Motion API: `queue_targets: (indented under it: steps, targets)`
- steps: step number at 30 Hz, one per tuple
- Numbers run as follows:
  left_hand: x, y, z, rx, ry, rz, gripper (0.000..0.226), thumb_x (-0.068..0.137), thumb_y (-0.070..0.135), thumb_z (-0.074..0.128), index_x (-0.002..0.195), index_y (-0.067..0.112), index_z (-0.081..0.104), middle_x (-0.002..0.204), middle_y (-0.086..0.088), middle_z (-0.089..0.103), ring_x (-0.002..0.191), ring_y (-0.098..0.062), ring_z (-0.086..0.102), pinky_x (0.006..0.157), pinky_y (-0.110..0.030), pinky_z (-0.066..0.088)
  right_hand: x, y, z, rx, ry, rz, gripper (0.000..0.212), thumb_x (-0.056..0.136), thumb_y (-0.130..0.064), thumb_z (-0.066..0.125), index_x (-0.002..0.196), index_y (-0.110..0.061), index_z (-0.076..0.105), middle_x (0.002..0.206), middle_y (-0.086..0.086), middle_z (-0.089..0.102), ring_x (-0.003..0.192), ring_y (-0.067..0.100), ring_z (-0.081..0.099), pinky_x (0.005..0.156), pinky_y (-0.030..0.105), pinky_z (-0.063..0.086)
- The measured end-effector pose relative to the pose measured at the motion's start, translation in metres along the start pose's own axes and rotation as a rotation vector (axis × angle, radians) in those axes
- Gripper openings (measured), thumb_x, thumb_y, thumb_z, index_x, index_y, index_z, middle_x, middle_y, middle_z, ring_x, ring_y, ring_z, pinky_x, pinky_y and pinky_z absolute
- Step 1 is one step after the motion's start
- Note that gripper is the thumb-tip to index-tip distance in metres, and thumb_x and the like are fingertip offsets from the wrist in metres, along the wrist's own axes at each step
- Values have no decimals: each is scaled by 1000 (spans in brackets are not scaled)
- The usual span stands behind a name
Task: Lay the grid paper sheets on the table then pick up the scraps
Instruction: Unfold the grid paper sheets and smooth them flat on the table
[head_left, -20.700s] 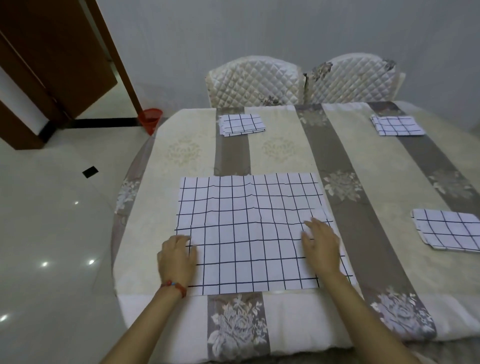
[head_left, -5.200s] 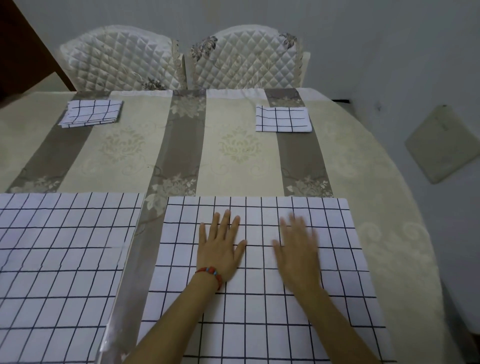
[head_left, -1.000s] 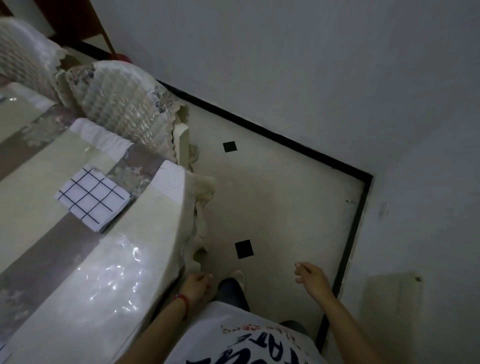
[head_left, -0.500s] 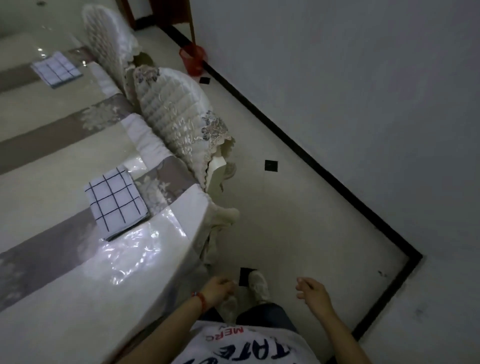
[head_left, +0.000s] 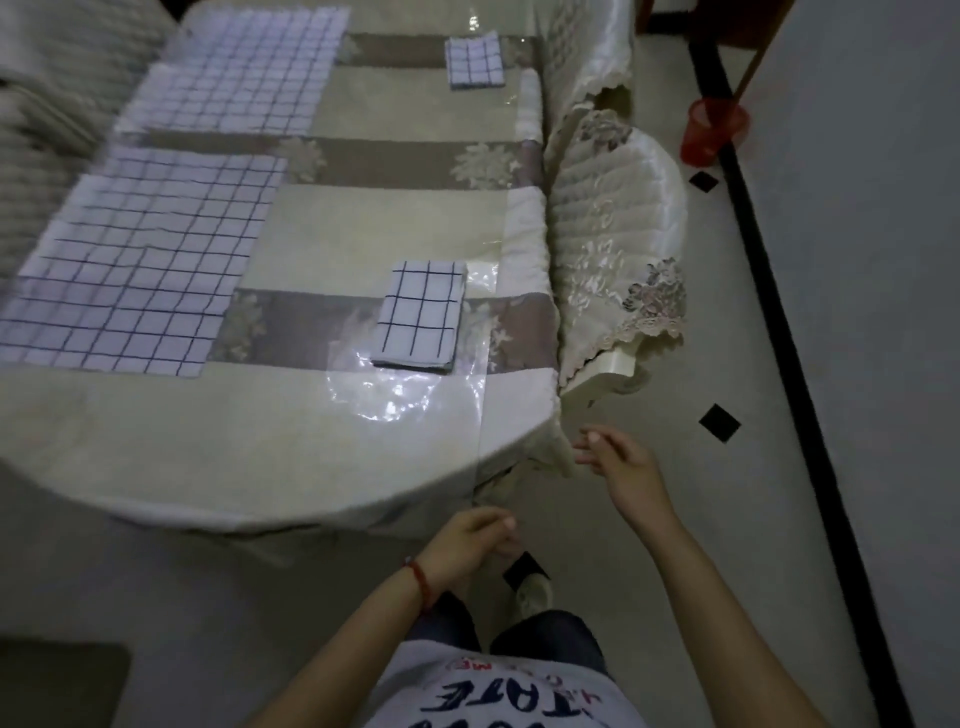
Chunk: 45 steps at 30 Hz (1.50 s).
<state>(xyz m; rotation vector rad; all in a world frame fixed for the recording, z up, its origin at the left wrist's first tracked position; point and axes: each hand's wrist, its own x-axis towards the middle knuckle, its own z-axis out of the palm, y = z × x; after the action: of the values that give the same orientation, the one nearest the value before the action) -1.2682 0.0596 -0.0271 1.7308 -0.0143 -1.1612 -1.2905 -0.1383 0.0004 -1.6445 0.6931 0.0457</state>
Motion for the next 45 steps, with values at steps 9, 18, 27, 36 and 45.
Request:
queue_targets:
  steps: [9, 18, 27, 36, 45]
  targets:
    - [22, 43, -107, -116, 692, 160, 15, 88, 10, 54, 98, 11, 65, 95, -7, 67, 92, -23, 60, 80, -29, 47, 74, -44, 99, -112, -117, -61, 19, 92, -16, 49, 104, -13, 64, 92, 3, 64, 93, 23, 61, 81, 31, 45]
    - [97, 85, -168, 112, 839, 45, 45, 88, 18, 54, 129, 2, 45, 128, -20, 49, 117, -32, 50, 101, -33, 38, 123, -60, 157, -289, 1, -22, 38, 92, -17, 48, 127, -4, 49, 118, 14, 59, 108, 28, 55, 80, 23, 36]
    - [110, 90, -171, 102, 748, 28, 42, 81, 9, 54, 53, 15, 23, 55, -1, 21, 54, -16, 21, 51, -26, 15, 131, -58, 154, -234, 9, 58, 43, 89, -15, 55, 130, -7, 45, 105, 13, 65, 96, 21, 57, 75, 21, 35]
    - [55, 71, -175, -21, 627, 260, 35, 83, 6, 59, 56, 4, 37, 55, -12, 34, 41, -5, 32, 46, -12, 31, 139, -78, 141, 282, -90, 265, 30, 88, -33, 56, 104, -9, 63, 105, 14, 68, 90, 27, 63, 76, 39, 52]
    - [33, 62, -164, 131, 807, 7, 23, 82, 19, 64, 105, 17, 61, 111, -9, 55, 104, -23, 53, 95, -38, 44, 132, -97, 134, 166, -44, 36, 35, 85, -16, 62, 53, -15, 48, 43, -7, 44, 38, 2, 39, 41, 14, 34]
